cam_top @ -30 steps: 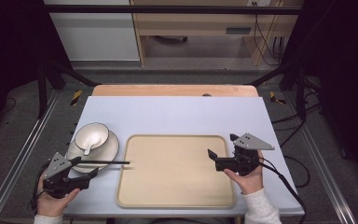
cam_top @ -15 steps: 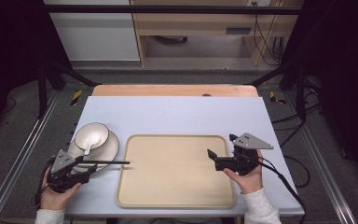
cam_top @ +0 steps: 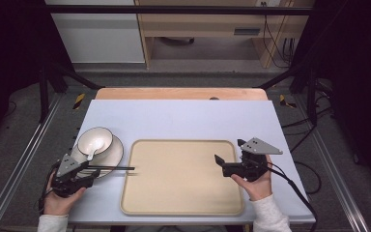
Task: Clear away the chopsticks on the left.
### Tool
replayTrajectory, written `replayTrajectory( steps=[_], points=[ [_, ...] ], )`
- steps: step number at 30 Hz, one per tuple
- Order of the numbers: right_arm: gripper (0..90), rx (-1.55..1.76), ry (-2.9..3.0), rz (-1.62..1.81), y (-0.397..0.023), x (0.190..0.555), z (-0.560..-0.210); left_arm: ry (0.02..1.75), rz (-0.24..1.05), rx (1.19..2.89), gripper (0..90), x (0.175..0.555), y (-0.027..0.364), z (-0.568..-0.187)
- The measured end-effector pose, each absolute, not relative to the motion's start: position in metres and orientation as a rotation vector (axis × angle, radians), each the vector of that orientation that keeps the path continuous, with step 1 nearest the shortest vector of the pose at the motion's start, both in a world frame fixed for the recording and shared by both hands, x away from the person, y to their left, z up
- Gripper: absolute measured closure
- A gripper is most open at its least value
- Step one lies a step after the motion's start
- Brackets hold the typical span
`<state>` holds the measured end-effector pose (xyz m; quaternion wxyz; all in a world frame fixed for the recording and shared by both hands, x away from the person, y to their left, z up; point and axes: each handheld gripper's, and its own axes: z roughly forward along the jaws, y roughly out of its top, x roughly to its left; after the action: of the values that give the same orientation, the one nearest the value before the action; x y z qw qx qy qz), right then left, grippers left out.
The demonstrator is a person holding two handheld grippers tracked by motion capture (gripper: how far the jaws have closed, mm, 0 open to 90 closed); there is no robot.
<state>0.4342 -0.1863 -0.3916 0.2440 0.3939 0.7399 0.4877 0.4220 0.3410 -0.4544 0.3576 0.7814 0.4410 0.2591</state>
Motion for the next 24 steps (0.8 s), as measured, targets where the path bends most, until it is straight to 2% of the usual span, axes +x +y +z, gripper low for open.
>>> replayTrajectory(
  steps=[13, 24],
  points=[
    [5.0, 1.076, 2.024, 1.323, -0.1859, 0.4348, -0.3925, 1.172, 0.652, 2.030, 52.1, 0.4235, 0.3408, -0.4563],
    [5.0, 1.078, 2.020, 1.322, -0.1872, 0.4342, -0.3915, 1.163, 0.617, 2.065, 65.5, 0.4234, 0.3352, -0.4565]
  ],
)
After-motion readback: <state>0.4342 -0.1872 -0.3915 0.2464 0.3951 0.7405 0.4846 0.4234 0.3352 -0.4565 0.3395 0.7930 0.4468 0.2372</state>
